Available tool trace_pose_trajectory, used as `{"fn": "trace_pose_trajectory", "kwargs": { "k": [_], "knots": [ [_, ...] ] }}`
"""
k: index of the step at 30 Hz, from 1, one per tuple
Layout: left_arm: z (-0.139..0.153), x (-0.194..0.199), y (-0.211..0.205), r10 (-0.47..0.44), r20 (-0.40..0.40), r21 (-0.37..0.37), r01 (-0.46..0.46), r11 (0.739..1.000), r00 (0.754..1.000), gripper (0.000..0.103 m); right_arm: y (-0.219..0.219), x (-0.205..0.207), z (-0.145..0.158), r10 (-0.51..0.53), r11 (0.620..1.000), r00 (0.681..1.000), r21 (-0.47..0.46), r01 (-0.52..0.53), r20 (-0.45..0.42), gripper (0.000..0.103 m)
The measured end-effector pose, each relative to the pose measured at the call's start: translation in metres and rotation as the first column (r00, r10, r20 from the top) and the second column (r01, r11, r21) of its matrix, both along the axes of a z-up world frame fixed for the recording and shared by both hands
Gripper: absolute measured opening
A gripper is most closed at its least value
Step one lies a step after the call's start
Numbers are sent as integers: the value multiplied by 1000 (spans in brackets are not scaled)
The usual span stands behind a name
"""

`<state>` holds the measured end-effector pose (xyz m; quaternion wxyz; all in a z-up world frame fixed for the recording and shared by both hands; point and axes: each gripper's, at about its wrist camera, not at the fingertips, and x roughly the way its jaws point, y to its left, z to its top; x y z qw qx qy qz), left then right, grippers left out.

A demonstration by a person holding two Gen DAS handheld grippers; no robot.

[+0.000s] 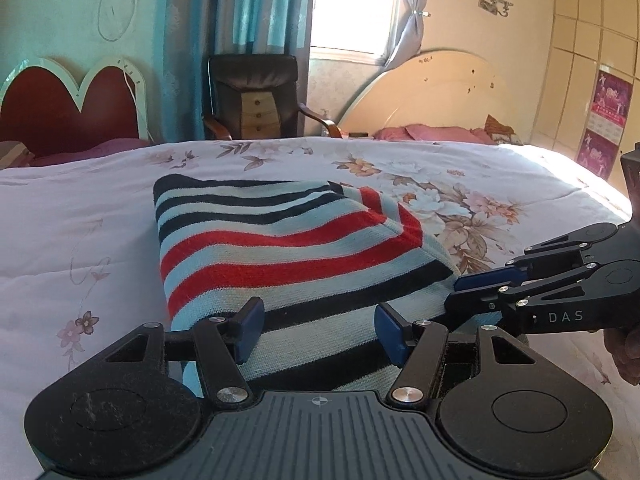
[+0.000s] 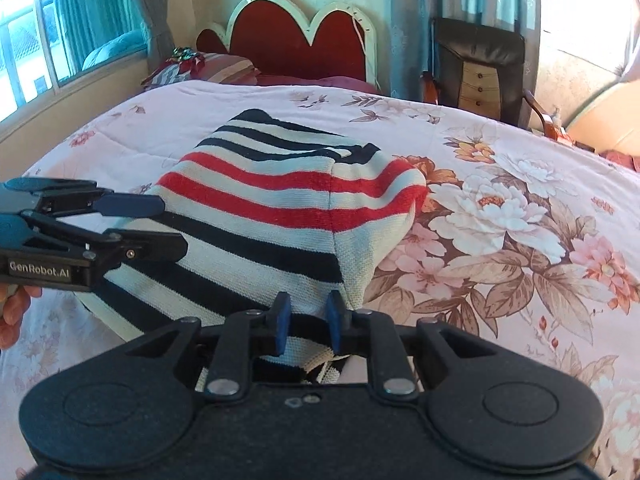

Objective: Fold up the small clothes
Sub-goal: 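Press the folded bundle flat and open both grippers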

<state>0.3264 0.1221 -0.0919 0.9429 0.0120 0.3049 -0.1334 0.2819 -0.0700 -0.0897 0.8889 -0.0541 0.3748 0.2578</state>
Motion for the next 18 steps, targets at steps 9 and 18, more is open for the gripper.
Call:
{"fn": "trace_pose_trajectory", "kwargs": {
  "k": [9,18],
  "knots": [
    [17,-36,-8,99,63,36,-102,994,993,91,-3,3,10,-71,996,995,55,75,-70,31],
    [71,-154,-24,200,146,-7,-202,979,969,103,-52,-94,66,-182,964,983,191,184,-29,102]
  ]
}}
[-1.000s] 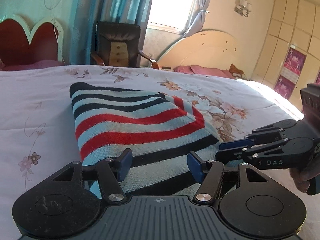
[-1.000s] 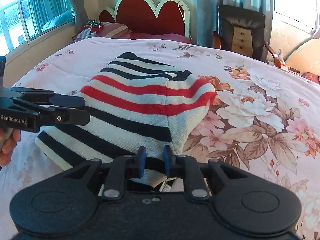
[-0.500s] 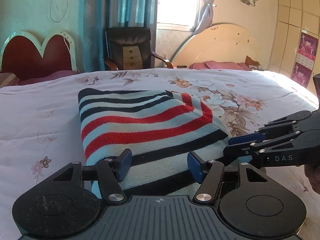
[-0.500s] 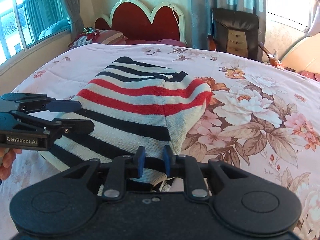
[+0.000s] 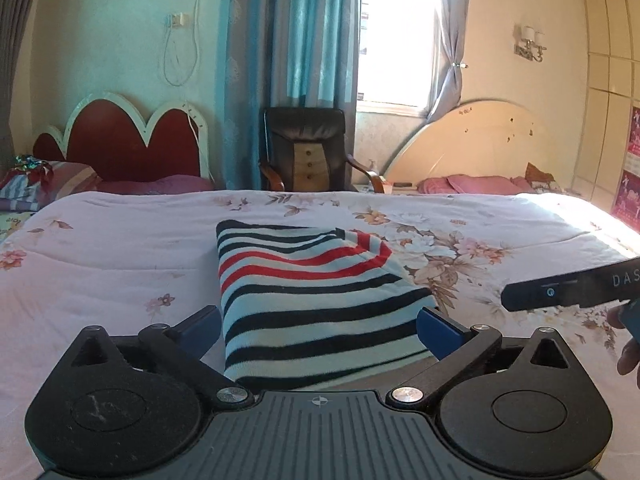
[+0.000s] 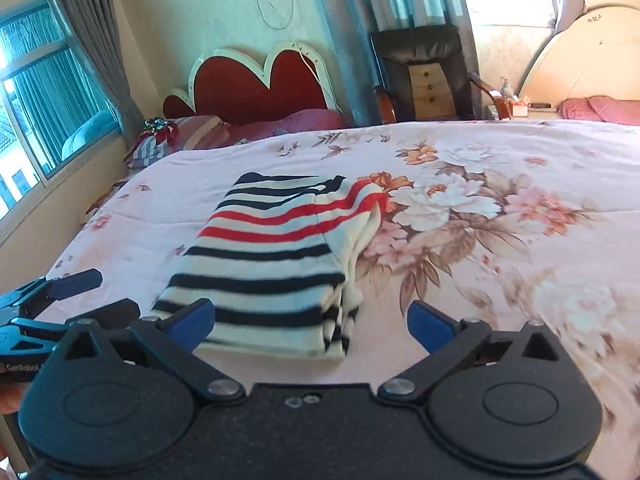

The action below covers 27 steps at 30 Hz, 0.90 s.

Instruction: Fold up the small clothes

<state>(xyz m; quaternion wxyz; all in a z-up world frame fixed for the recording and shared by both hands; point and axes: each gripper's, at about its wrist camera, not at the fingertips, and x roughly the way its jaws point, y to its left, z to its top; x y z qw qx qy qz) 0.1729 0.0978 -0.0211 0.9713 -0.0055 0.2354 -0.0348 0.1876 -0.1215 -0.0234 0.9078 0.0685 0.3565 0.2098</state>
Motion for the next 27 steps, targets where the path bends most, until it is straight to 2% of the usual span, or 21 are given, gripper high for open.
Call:
{"fn": "trace_pose_trajectory", "kwargs": {
  "k": [4,8,12,20,27],
  "knots": [
    [21,-46,-6,38,4,-41,-38,998,999,103,-12,-54,15,-50,998,999,-24,50,17,102],
    [38,-94,-16,38,21,-9,-38,999,999,103,-21,-108,34,-82,996,992,-14,84,97,102],
    [53,-141,-24,42,81,-9,-41,999,996,103,-20,-152,54,-112,989,979,-79,126,168,102],
    [66,-204,-39,54,125,-5,-54,999,991,103,-13,-206,78,-89,991,977,-78,106,194,102],
    [77,-225,-43,52,129,27,-56,998,990,103,-9,-228,88,-75,989,970,-105,102,230,102]
  ]
}}
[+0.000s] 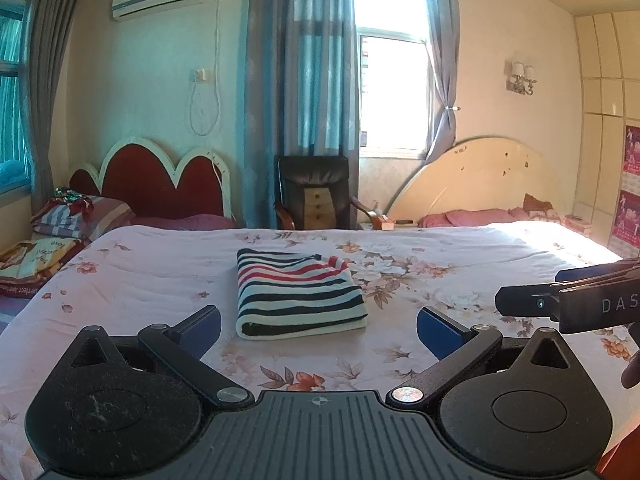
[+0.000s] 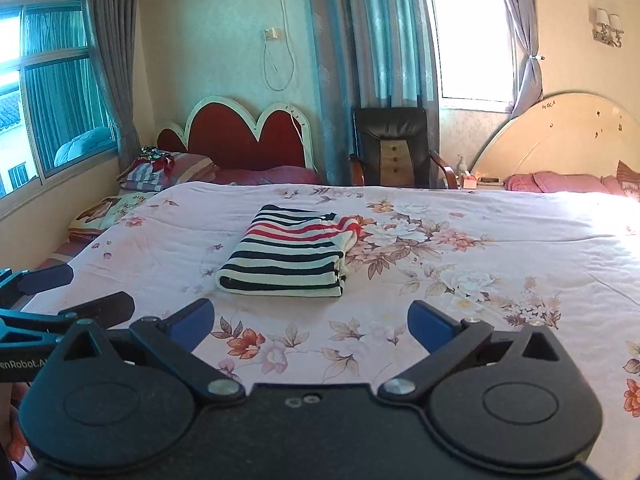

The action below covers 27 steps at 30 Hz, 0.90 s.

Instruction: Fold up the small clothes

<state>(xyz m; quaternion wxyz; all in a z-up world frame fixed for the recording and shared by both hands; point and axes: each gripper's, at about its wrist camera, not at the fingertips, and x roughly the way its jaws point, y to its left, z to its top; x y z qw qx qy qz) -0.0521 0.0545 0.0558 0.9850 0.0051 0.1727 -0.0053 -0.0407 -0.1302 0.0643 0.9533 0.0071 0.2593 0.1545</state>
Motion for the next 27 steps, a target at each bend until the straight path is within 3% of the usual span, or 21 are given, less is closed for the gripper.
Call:
{"fn": "trace_pose_trajectory", "kwargs": {
  "k": [8,27],
  "knots": [
    [8,-5,-1,6,15,23,-7,1000,1000,103,-1,-9,6,0,1000,1000,-9,0,18,102],
    [8,-8,0,8,23,-7,-8,1000,1000,103,9,-13,11,22,1000,999,-8,-22,24,102]
  ]
}}
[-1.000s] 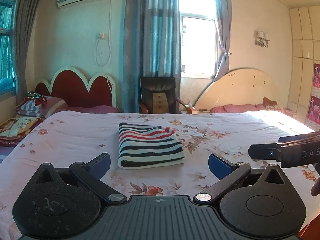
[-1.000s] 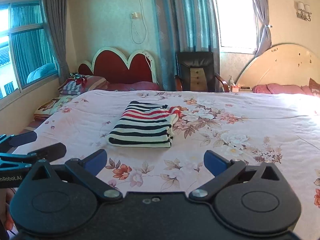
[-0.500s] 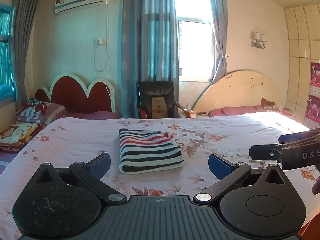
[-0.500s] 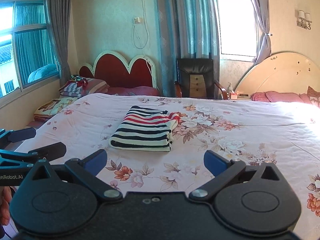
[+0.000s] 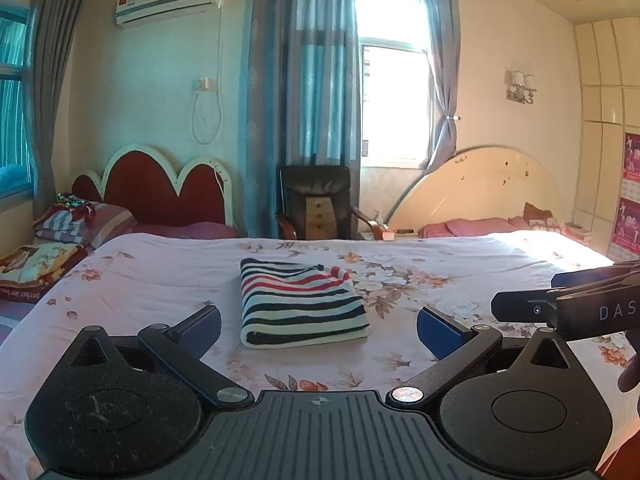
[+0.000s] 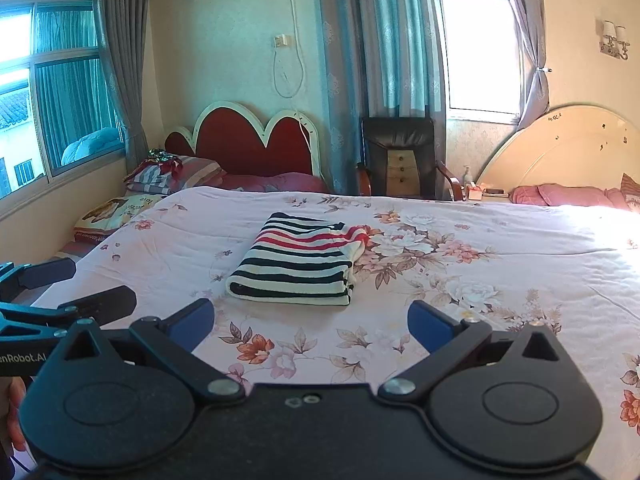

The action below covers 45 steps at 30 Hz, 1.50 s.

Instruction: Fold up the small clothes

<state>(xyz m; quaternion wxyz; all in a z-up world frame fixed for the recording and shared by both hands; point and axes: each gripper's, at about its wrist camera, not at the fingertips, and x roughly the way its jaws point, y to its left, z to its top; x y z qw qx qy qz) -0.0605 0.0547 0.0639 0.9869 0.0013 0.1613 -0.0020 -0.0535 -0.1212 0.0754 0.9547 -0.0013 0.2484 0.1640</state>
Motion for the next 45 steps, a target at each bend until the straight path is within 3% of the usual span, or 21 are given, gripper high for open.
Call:
{"fn": "trace_pose_trajectory", "kwargs": {
  "k": [45],
  "knots": [
    [-4,8,-1,0,-6,9,0,1000,1000,103,12,11,-2,22,999,1000,-29,-21,11,102]
  ]
}}
